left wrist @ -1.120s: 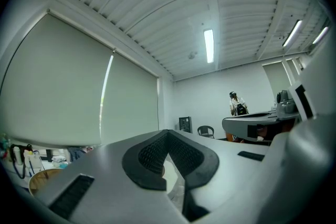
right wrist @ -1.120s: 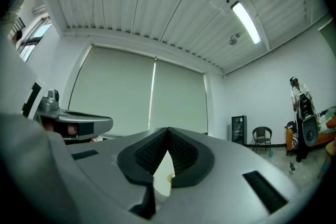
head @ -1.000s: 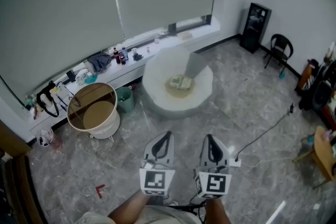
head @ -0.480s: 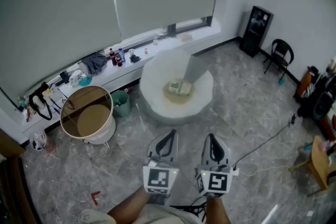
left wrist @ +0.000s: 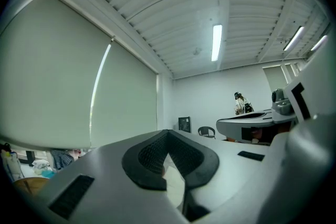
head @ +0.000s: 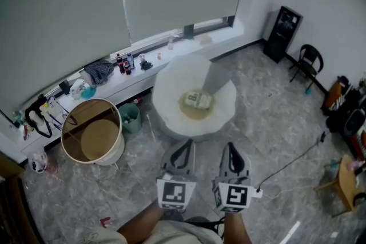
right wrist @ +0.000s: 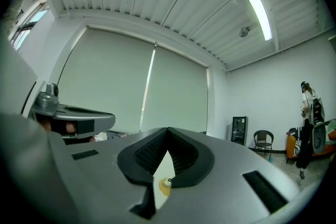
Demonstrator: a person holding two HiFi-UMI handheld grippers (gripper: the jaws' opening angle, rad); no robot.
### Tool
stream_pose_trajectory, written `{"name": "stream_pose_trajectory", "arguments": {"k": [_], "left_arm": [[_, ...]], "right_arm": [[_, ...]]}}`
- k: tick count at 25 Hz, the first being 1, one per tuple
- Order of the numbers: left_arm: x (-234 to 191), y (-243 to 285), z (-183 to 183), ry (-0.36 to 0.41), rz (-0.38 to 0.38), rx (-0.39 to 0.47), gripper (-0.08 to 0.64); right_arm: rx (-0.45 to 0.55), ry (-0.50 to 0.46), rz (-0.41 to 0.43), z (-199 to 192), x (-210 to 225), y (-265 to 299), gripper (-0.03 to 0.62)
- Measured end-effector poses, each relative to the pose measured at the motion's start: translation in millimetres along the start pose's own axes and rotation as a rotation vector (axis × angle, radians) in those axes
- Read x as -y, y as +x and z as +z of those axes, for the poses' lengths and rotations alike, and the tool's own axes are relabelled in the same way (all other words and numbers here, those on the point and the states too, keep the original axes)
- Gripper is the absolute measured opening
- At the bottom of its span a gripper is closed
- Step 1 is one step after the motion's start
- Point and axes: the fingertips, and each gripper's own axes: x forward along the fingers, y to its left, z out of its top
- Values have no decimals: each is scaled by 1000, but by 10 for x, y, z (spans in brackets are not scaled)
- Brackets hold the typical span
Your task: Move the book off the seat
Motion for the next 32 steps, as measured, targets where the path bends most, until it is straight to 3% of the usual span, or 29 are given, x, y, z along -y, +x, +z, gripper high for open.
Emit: {"name": "stream_pose_trajectory", "arguments": {"k": [11, 19, 25, 32], "left_arm": [[33, 913, -242, 27, -30, -41, 2], [371, 2091, -294, 2, -8, -55, 2], [768, 2948, -207, 30, 17, -43, 2], [778, 3490, -253, 9, 79, -59, 2]], "right_arm": [[-20, 34, -65, -254, 658, 690, 4], [-22, 38, -33, -334, 1567, 1496, 3], [-11, 28, -14, -386, 2413, 1969, 3], [-20, 60, 18, -514, 2814, 2415, 3]]}}
